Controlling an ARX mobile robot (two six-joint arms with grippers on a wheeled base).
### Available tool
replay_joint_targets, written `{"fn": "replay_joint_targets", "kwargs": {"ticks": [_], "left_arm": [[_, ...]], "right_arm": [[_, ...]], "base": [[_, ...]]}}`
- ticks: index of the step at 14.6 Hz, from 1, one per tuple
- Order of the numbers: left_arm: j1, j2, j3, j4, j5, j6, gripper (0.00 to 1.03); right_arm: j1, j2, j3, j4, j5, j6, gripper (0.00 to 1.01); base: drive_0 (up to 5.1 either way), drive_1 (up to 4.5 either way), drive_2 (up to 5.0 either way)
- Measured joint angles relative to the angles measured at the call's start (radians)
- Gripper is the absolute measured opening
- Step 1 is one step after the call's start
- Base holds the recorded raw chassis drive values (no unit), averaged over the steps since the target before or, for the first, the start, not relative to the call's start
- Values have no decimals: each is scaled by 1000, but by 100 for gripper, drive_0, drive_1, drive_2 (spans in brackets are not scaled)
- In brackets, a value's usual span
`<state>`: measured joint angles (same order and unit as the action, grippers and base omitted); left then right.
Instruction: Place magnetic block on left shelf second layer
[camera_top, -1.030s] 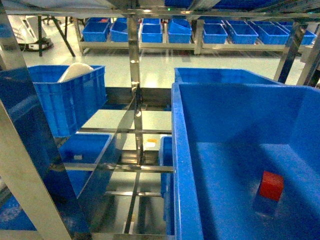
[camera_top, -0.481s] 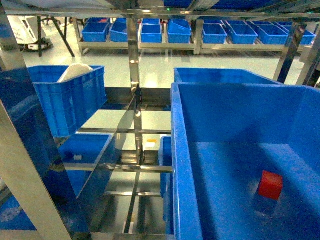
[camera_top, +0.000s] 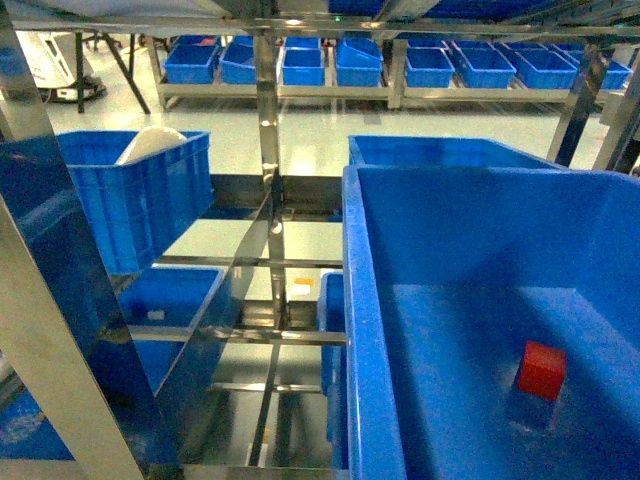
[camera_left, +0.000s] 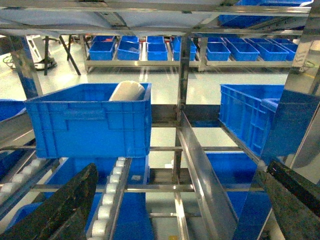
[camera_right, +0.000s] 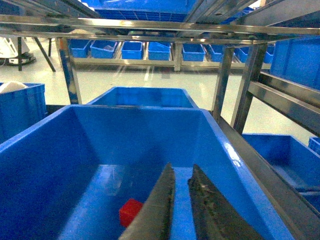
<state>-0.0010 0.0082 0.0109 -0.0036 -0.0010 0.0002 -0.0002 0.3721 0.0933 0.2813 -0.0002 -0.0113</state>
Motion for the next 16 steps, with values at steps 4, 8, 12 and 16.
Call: {"fn": "replay_joint_targets", "kwargs": {"ticks": [4, 8, 12, 16], "left_arm": [[0, 0, 0, 0, 0, 0, 98], [0, 0, 0, 0, 0, 0, 98], [0, 0, 0, 0, 0, 0, 98], [0, 0, 0, 0, -2, 0, 98]], "right_arm": [[0, -58, -33, -35, 0, 3, 2], [0, -142, -65, -70, 0, 3, 2], [0, -247, -79, -185, 0, 3, 2], [0, -368, -79, -281, 0, 3, 2]], "base": [[0, 0, 0], [0, 0, 0], [0, 0, 0], [0, 0, 0]]}}
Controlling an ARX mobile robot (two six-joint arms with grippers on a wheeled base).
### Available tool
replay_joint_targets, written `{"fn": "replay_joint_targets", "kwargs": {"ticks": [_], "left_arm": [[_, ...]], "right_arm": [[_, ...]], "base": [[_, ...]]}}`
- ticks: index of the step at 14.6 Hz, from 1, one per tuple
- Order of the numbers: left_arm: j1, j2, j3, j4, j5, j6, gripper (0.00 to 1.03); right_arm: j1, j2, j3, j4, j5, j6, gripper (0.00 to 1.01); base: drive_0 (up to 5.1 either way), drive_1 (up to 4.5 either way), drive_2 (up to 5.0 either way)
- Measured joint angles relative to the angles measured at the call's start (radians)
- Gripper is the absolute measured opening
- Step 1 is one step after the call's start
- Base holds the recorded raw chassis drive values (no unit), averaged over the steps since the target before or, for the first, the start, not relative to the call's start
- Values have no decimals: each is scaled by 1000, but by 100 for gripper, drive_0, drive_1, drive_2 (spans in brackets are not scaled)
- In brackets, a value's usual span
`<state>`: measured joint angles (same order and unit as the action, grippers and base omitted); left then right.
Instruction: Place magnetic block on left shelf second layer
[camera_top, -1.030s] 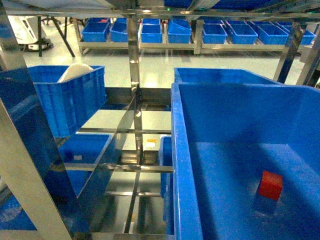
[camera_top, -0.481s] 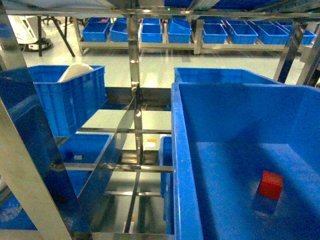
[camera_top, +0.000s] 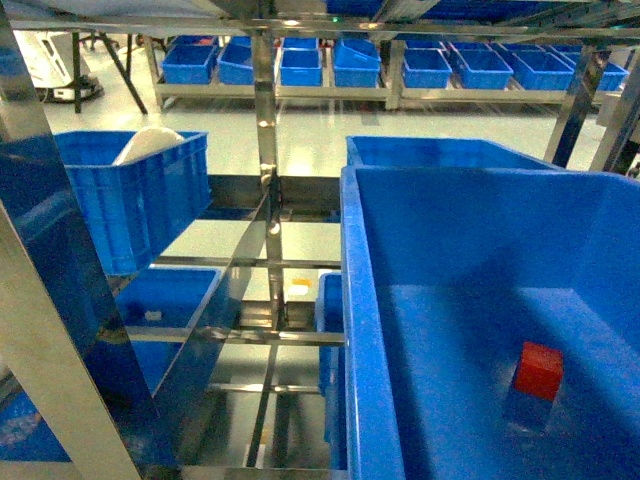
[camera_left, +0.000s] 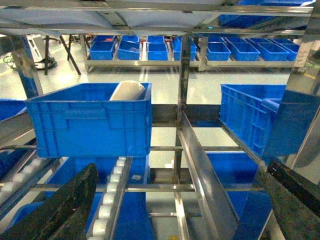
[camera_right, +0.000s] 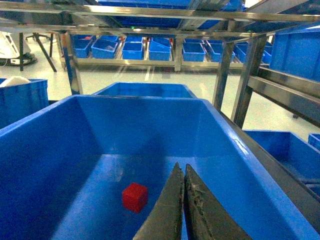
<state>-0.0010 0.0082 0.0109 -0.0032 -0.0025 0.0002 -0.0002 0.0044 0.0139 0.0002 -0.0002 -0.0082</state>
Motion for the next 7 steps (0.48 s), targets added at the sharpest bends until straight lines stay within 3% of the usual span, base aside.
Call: {"fn": "replay_joint_targets", "kwargs": {"ticks": [1, 2, 7], "left_arm": [[0, 0, 0, 0, 2, 0, 98], [0, 0, 0, 0, 2, 0, 98], [0, 0, 0, 0, 2, 0, 98]], "right_arm": [[0, 0, 0, -5, 0, 0, 2], [0, 0, 0, -5, 0, 0, 11], [0, 0, 0, -5, 0, 0, 81]], "base": [[0, 0, 0], [0, 0, 0], [0, 0, 0]]}}
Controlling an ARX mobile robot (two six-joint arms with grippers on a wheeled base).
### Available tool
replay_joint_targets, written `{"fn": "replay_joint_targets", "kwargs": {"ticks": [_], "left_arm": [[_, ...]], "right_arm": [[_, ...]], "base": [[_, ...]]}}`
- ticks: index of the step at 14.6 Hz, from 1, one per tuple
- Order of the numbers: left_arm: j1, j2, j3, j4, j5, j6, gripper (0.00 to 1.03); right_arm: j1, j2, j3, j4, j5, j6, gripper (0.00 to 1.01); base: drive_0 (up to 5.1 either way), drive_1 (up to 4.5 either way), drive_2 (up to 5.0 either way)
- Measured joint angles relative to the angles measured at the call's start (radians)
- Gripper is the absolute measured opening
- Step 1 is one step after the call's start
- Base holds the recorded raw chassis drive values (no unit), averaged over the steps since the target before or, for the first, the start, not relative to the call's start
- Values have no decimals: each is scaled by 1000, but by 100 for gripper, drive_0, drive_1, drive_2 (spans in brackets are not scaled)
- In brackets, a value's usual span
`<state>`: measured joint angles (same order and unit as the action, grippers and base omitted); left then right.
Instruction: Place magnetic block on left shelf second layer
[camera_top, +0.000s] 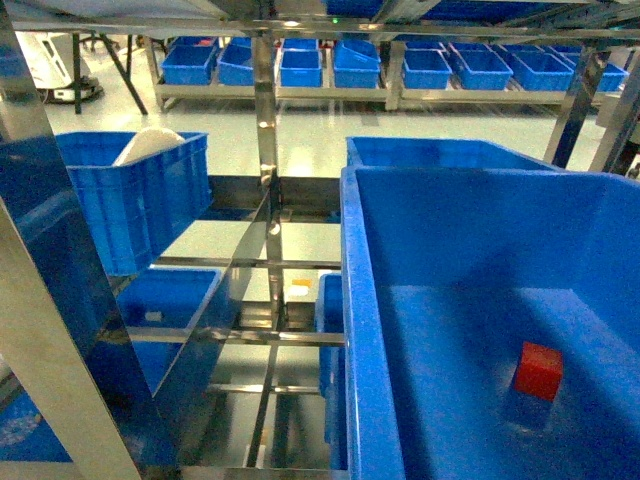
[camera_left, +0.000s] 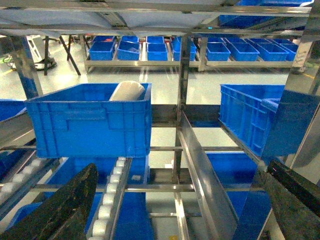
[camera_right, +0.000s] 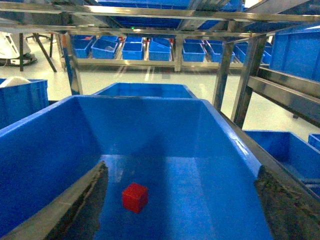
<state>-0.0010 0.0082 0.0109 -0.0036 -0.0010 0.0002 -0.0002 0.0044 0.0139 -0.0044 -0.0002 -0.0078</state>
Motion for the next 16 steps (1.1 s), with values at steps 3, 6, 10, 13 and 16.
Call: {"fn": "replay_joint_targets", "kwargs": {"ticks": [3, 6, 10, 13, 16], "left_arm": [[0, 0, 0, 0, 0, 0, 98], [0, 0, 0, 0, 0, 0, 98], [0, 0, 0, 0, 0, 0, 98], [0, 0, 0, 0, 0, 0, 98], [0, 0, 0, 0, 0, 0, 98]], "right_arm": [[0, 0, 0, 0, 0, 0, 98], [0, 0, 0, 0, 0, 0, 98], [0, 0, 0, 0, 0, 0, 98], [0, 0, 0, 0, 0, 0, 98], [0, 0, 0, 0, 0, 0, 98]], "base": [[0, 0, 0], [0, 0, 0], [0, 0, 0], [0, 0, 0], [0, 0, 0]]}}
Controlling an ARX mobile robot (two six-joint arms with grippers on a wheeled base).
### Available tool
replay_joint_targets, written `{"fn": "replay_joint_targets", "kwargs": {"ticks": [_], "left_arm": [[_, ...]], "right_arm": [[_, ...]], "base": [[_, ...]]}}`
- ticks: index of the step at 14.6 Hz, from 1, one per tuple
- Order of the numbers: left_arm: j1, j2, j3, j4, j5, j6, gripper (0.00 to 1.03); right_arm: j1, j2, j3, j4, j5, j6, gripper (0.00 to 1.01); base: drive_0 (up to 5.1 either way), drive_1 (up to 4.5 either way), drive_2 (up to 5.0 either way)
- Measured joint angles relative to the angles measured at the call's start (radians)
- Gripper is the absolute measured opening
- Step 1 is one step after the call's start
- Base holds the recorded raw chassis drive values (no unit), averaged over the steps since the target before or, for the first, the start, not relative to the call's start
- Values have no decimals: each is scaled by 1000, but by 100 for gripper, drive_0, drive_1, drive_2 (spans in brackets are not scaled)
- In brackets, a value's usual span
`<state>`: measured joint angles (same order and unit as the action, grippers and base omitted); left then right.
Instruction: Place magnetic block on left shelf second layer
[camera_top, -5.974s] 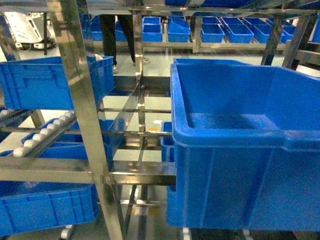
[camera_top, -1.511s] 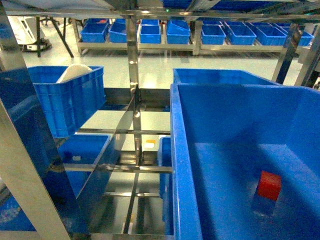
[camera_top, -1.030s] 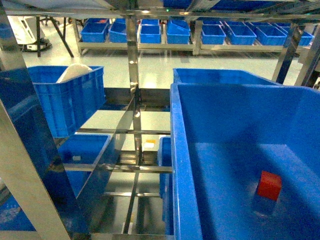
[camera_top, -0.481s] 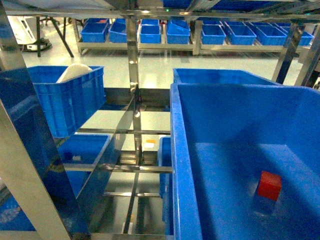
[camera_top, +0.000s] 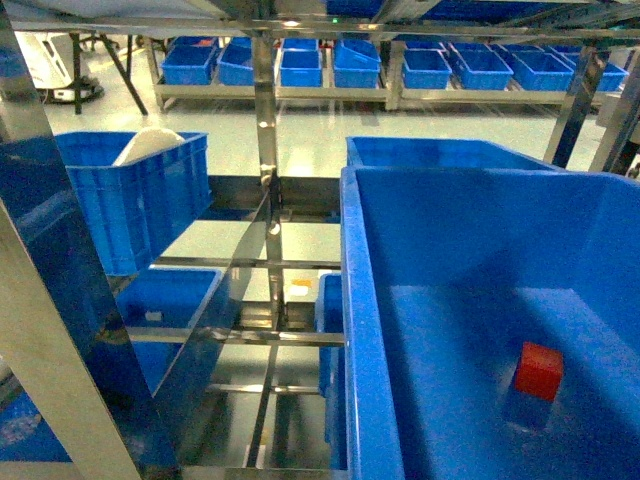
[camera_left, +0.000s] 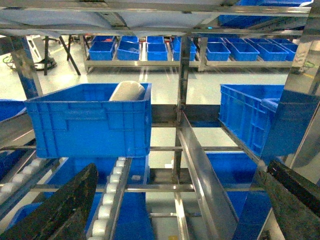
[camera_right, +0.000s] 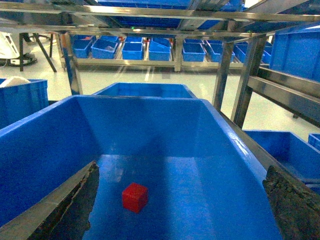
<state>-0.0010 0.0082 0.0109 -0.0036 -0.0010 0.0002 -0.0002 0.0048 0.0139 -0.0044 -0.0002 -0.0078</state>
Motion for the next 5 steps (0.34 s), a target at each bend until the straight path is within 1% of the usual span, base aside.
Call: {"fn": "replay_joint_targets", "kwargs": {"ticks": [5], "left_arm": [[0, 0, 0, 0, 0, 0, 98]], "right_arm": [[0, 0, 0, 0, 0, 0, 98]], "base": [[0, 0, 0]]}}
